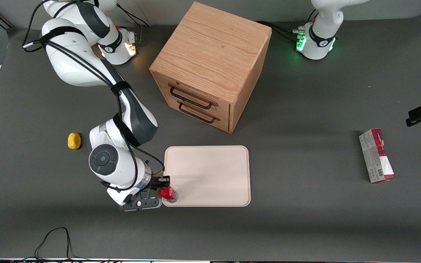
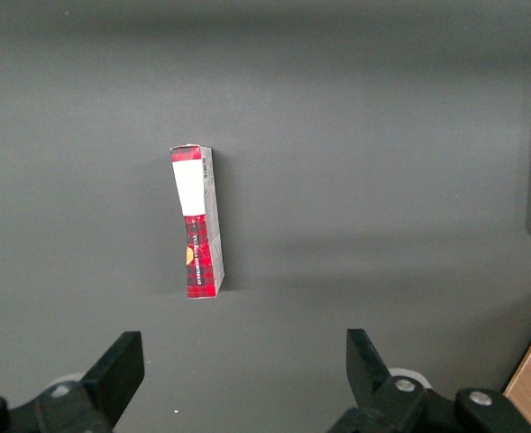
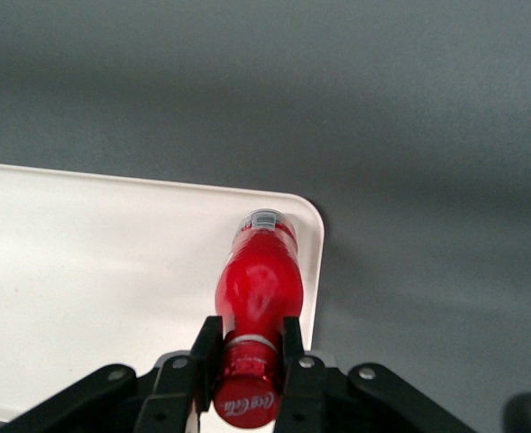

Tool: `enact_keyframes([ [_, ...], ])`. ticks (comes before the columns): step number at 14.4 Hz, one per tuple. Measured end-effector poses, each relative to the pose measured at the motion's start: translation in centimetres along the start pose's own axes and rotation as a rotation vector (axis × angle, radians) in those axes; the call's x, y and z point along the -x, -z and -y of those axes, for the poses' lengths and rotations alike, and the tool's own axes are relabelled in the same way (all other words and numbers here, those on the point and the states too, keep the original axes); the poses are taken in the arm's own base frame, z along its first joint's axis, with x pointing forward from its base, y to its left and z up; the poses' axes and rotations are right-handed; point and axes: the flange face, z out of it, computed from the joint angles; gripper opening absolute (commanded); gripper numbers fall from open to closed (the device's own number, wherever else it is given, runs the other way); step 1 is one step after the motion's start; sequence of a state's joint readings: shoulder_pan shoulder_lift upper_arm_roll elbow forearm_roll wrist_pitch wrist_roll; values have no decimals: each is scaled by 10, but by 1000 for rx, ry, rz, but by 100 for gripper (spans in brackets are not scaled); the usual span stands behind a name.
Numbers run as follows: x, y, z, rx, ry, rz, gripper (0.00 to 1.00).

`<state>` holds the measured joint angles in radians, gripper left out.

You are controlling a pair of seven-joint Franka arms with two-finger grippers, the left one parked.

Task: Place coke bottle on tray
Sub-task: 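Lower the bottle onto the tray corner and open the right gripper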

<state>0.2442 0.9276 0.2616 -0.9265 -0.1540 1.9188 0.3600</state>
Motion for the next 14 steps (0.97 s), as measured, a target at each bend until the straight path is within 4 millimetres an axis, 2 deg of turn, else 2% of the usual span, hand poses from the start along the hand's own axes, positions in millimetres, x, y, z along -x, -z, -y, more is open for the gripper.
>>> enact_keyframes([
  [3,3,-12,0,5,2,20,0],
  [4,3,-12,0,5,2,20,47],
  [5,3,-12,0,4,2,20,99],
  [11,3,-9,2,0,-5,16,100],
  [13,2,3,4,-5,-5,0,100],
  [14,3,16,6,-7,-4,-9,100],
])
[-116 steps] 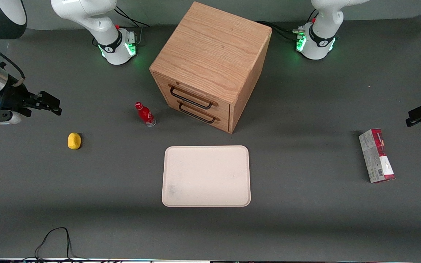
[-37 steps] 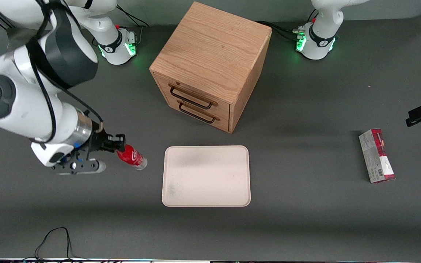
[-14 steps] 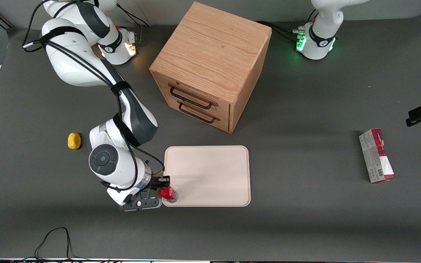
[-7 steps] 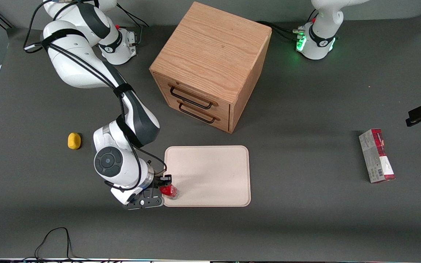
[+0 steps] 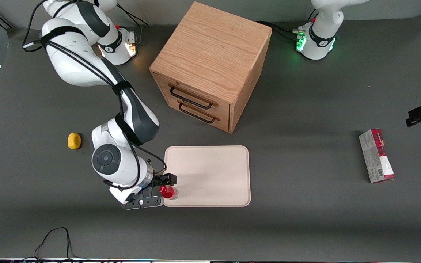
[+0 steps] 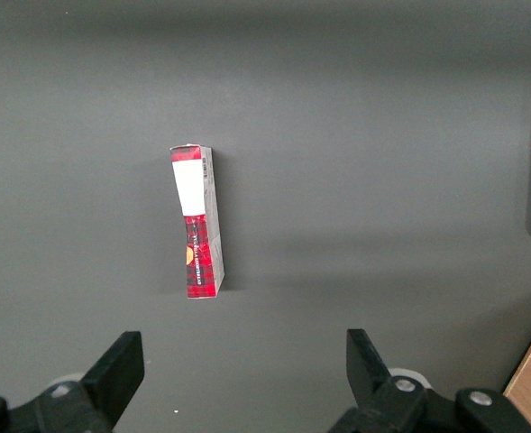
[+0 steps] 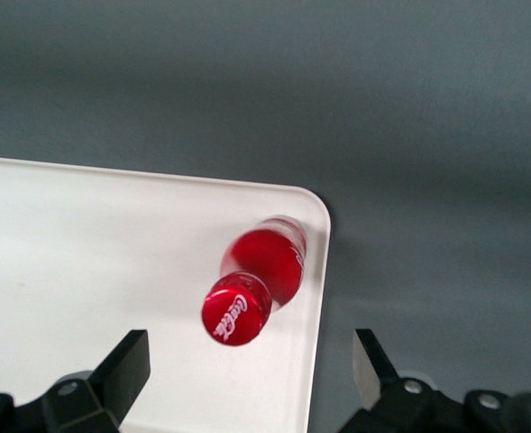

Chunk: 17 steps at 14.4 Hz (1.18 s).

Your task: Place coke bottle on tray

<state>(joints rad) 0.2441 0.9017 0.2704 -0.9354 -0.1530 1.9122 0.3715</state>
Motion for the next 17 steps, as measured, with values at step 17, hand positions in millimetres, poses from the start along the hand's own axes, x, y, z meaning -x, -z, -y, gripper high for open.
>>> enact_keyframes([
  [17,236,273,-196,93,-120,-32,100],
])
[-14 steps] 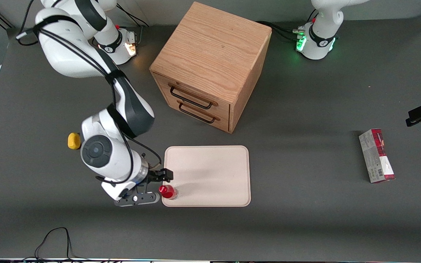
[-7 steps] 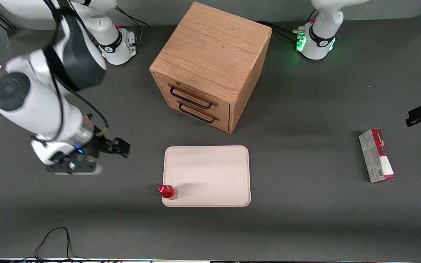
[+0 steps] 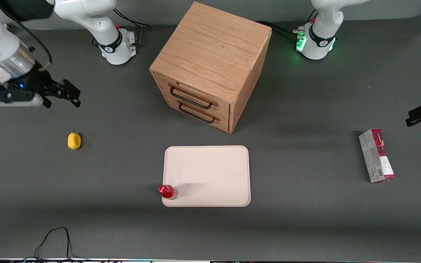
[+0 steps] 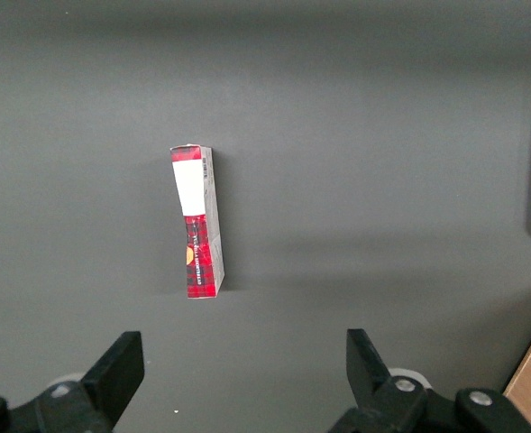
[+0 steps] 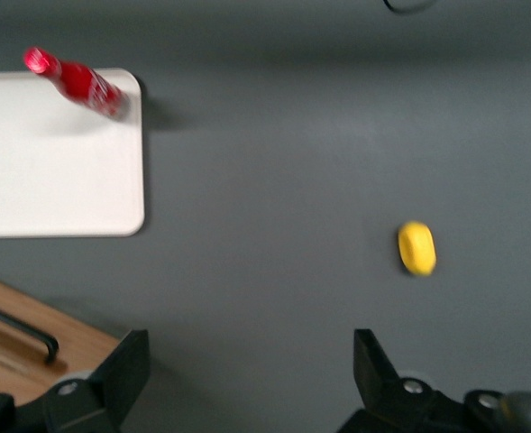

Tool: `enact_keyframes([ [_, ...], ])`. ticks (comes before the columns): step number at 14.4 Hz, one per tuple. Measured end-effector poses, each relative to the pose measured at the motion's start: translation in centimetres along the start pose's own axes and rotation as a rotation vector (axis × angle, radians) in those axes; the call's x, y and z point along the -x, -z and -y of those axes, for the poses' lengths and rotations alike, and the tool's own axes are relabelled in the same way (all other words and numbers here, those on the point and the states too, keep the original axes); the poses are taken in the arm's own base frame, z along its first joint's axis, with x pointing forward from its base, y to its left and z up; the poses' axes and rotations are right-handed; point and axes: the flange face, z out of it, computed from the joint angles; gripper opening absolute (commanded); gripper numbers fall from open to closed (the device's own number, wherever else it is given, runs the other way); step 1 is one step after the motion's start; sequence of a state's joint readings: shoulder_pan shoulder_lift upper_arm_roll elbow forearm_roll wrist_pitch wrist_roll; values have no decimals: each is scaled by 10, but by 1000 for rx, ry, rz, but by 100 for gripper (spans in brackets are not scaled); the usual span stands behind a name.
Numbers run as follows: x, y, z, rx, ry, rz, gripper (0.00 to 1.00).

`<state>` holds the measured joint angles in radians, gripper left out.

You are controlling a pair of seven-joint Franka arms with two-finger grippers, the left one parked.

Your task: Place coke bottle on tray

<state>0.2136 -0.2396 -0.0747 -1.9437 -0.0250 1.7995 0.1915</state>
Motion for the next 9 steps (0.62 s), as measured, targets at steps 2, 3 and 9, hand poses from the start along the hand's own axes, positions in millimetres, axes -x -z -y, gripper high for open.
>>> enact_keyframes([
  [2,9,4,-16,-8,9,2,100],
  [3,8,3,-16,-8,20,4,100],
  [9,-17,-5,-10,9,21,50,100],
])
